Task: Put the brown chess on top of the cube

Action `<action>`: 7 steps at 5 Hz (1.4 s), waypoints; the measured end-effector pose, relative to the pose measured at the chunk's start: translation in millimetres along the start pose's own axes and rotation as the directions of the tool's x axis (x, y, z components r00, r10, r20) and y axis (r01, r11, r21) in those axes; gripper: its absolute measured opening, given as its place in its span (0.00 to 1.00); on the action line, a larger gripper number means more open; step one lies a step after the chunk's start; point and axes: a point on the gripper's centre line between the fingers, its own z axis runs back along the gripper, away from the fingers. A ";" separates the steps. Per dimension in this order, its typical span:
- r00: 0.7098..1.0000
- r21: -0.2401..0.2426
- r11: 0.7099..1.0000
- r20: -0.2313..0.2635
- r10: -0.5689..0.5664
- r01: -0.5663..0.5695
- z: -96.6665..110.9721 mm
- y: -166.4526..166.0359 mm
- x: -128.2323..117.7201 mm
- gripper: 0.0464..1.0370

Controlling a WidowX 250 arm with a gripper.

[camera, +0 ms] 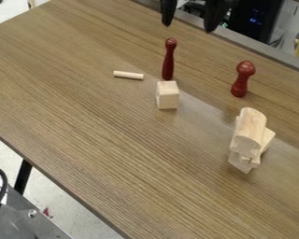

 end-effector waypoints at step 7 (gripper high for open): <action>0.986 -0.178 0.973 -0.041 -0.160 0.150 -29.8 -82.5 -4.7 0.96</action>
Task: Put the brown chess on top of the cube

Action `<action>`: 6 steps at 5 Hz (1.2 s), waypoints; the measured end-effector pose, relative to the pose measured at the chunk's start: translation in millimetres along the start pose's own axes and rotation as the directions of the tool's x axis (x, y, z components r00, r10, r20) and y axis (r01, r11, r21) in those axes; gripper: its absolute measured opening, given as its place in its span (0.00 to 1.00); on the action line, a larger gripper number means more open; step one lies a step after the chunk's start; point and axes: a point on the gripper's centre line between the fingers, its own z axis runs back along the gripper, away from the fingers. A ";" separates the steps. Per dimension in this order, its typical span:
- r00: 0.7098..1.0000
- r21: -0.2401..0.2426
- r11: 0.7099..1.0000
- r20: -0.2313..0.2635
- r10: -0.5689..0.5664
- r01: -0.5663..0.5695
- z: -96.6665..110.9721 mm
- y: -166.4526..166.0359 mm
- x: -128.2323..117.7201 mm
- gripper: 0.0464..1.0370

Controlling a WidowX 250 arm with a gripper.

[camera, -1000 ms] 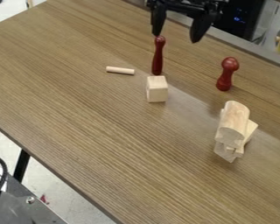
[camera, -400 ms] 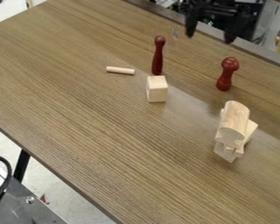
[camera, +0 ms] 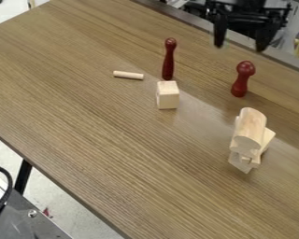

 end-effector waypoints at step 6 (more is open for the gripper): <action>0.996 -0.022 1.000 -0.088 -0.010 0.009 -47.7 -24.5 3.4 0.91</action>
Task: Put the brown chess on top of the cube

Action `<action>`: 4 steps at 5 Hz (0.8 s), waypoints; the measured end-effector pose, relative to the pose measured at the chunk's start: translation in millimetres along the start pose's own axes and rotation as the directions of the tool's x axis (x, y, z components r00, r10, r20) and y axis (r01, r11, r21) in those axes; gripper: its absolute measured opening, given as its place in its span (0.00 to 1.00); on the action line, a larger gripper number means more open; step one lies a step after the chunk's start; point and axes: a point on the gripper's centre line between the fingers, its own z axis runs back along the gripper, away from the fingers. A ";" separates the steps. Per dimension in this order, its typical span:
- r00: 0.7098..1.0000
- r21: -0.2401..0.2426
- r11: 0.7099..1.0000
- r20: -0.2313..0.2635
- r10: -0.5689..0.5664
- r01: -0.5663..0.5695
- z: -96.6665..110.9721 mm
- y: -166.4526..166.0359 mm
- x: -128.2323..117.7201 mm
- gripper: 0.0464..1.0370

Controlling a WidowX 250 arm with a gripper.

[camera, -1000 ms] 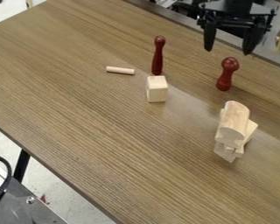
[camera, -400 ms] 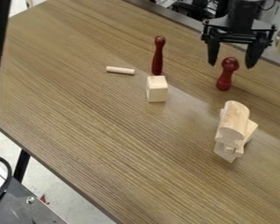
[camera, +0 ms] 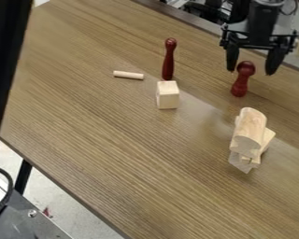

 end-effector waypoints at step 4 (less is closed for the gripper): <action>0.994 0.060 0.992 0.022 0.108 -0.109 6.9 18.6 -4.9 0.46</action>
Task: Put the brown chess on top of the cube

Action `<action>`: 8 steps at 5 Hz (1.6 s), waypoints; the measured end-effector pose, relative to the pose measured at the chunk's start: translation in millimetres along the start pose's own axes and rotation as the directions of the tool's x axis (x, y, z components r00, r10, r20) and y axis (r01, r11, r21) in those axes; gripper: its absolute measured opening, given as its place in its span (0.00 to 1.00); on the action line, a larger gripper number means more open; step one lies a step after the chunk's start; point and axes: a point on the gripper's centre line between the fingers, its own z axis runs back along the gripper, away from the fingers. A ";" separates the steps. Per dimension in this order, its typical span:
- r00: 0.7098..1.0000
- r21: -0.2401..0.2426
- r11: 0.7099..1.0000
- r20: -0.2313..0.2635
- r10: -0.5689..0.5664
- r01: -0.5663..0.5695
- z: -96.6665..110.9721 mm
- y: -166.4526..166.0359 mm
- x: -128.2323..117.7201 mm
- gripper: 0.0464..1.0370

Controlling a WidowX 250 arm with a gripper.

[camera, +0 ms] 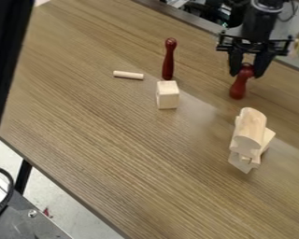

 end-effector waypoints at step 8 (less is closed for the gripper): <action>0.959 -0.008 0.960 0.028 0.281 -0.281 54.1 113.8 -14.2 0.46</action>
